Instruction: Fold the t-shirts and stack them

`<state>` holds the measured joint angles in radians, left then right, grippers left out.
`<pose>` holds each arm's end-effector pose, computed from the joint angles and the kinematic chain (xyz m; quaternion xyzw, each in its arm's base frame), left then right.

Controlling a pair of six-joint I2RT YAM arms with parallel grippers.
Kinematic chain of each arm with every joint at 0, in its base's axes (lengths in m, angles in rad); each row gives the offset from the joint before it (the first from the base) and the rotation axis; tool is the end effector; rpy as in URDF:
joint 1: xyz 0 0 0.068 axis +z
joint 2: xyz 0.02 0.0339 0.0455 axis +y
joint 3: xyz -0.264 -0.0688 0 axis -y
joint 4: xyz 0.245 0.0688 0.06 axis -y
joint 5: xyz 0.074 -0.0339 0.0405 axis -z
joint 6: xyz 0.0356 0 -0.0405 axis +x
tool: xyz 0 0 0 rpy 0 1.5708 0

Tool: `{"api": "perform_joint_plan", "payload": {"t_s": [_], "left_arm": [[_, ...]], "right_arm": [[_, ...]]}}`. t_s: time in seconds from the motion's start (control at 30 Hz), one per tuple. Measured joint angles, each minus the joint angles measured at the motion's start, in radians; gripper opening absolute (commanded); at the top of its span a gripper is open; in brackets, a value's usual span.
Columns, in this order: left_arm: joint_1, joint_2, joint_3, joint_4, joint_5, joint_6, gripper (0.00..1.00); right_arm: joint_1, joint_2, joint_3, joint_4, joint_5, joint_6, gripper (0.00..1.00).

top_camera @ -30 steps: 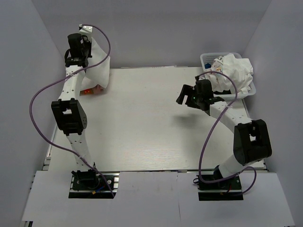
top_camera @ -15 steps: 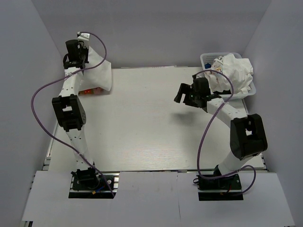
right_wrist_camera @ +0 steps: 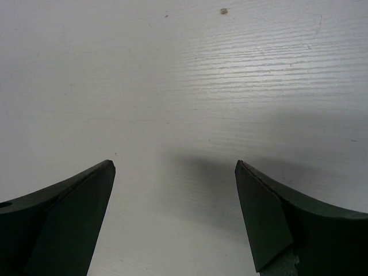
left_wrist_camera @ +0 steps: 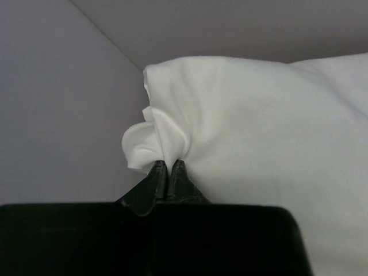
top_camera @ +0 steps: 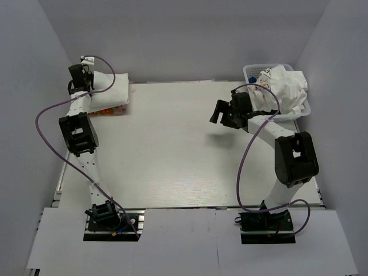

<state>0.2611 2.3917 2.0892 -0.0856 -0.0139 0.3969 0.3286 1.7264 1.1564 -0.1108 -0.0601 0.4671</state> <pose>0.5471 0.1467 0.2362 0.0525 0.8285 0.1856 0.5257 0.3634 0.1262 0.2237 0.0495 0.9009 0.1917 0.3861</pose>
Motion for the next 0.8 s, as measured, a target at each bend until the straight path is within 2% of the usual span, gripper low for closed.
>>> {"api": "perform_joint_plan", "payload": {"t_s": [0.23,0.73,0.8], "left_arm": [[0.025,0.066,0.001,0.03,-0.002,0.005,0.0],[0.021,0.074,0.036,0.126,-0.058,0.002,0.0],[0.021,0.074,0.036,0.131,-0.065,0.003,0.1]], "right_arm": [[0.005,0.04,0.02,-0.007,-0.001,0.005,0.91],[0.013,0.048,0.033,-0.013,0.0,0.009,0.91],[0.013,0.048,0.033,-0.013,0.0,0.012,0.91]]}}
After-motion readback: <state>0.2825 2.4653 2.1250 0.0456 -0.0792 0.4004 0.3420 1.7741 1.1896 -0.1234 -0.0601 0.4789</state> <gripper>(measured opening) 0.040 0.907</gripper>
